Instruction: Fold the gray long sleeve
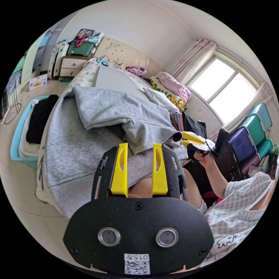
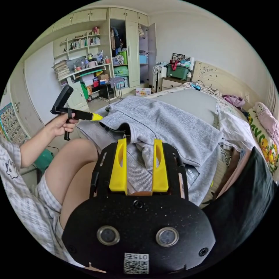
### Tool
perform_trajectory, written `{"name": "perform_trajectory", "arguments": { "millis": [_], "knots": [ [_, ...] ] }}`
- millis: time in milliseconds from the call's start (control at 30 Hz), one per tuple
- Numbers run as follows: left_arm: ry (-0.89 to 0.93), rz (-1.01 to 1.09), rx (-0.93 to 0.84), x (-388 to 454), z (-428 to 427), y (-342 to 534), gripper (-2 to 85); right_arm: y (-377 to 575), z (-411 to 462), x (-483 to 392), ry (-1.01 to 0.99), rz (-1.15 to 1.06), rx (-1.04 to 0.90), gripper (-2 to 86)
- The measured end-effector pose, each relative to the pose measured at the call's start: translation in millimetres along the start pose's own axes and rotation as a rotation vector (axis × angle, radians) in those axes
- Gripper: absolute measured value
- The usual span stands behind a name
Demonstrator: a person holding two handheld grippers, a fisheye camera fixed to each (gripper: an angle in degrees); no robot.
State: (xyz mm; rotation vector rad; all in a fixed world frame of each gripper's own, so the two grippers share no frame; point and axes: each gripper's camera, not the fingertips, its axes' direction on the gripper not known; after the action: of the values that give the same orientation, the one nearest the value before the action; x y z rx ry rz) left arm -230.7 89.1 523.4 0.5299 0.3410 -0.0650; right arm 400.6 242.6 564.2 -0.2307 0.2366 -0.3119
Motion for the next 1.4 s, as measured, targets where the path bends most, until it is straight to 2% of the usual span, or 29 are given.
{"name": "perform_trajectory", "arguments": {
  "millis": [100,167,267,433,500,600,667,733,800,867,933,967,1100,1200,1300,1400],
  "knots": [
    [0.08,-0.054,-0.003,-12,18,-13,8.6,-4,17,-4,0.08,-0.058,-0.026,11.3],
    [0.08,-0.051,-0.007,-13,25,-22,7.0,-7,19,-12,0.094,-0.147,-0.019,5.3],
    [0.093,-0.035,-0.029,-13,23,-27,3.6,-5,15,-18,0.201,-0.215,-0.028,3.9],
    [0.149,0.026,0.07,12,-21,-12,2.1,13,-42,-11,0.082,-0.135,0.005,3.0],
    [0.139,0.081,0.065,28,-32,-3,2.2,24,-59,-14,0.056,-0.133,0.004,3.0],
    [0.077,0.121,-0.02,35,-23,8,3.1,40,-37,-14,0.061,-0.152,-0.11,3.6],
    [0.046,0.094,-0.109,25,-1,10,4.3,46,-9,6,0.005,-0.052,-0.191,4.5],
    [0.068,0.074,-0.125,21,-1,12,5.1,47,-22,25,-0.052,0.01,-0.149,5.2],
    [0.079,0.056,-0.062,14,-20,16,5.6,51,-49,52,-0.087,0.092,-0.043,6.1],
    [0.026,-0.049,0.068,-10,-55,23,6.3,64,-80,105,-0.009,0.292,0.099,8.3],
    [-0.029,-0.181,0.164,-35,-77,28,7.0,79,-92,153,0.082,0.536,0.169,10.4],
    [-0.054,-0.249,0.2,-48,-83,29,7.9,86,-91,180,0.067,0.636,0.173,11.3],
    [-0.014,-0.298,0.199,-59,-66,19,9.9,81,-64,222,-0.048,0.722,0.133,12.4],
    [0.005,-0.27,0.119,-53,-29,2,9.8,66,-30,235,-0.083,0.706,0.053,9.0],
    [0.028,-0.209,0.044,-42,-2,-14,6.1,58,2,240,-0.174,0.682,-0.081,5.3],
    [-0.003,-0.178,0.067,-31,-11,-15,2.0,68,-10,233,-0.118,0.669,-0.039,2.7]
  ]
}}
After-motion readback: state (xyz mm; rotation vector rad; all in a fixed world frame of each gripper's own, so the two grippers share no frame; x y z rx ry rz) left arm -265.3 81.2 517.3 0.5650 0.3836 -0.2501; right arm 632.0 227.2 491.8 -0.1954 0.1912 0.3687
